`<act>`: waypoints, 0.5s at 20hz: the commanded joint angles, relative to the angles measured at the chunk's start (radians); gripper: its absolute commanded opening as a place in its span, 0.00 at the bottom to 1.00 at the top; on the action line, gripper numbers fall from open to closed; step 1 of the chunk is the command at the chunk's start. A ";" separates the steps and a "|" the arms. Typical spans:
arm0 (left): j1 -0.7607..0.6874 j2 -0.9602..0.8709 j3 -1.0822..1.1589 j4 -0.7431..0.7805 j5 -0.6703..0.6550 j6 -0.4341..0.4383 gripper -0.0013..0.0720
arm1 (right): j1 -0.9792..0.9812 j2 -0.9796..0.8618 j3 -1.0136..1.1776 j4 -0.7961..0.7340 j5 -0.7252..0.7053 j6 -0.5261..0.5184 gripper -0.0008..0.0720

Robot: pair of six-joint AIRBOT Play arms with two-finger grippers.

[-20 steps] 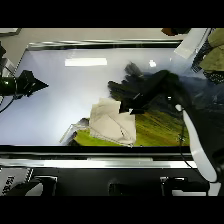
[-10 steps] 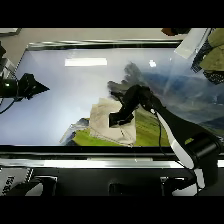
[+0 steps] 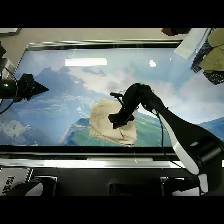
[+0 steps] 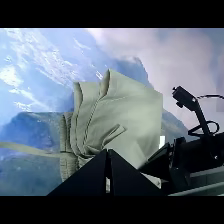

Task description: Fold the clothes and pants, and hang the long-sleeved shirts on hangers.

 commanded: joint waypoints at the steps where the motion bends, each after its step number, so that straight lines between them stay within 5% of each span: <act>1: 0.000 0.004 0.000 0.000 -0.002 -0.008 0.04 | 0.050 0.080 0.000 -0.027 -0.007 0.048 0.04; 6: 0.000 0.004 0.000 0.000 -0.002 -0.020 0.04 | 0.268 0.090 0.000 -0.179 0.034 0.106 0.04; 10: 0.000 0.004 0.000 0.000 -0.002 -0.020 0.04 | 0.398 0.087 0.000 -0.279 0.124 0.183 0.37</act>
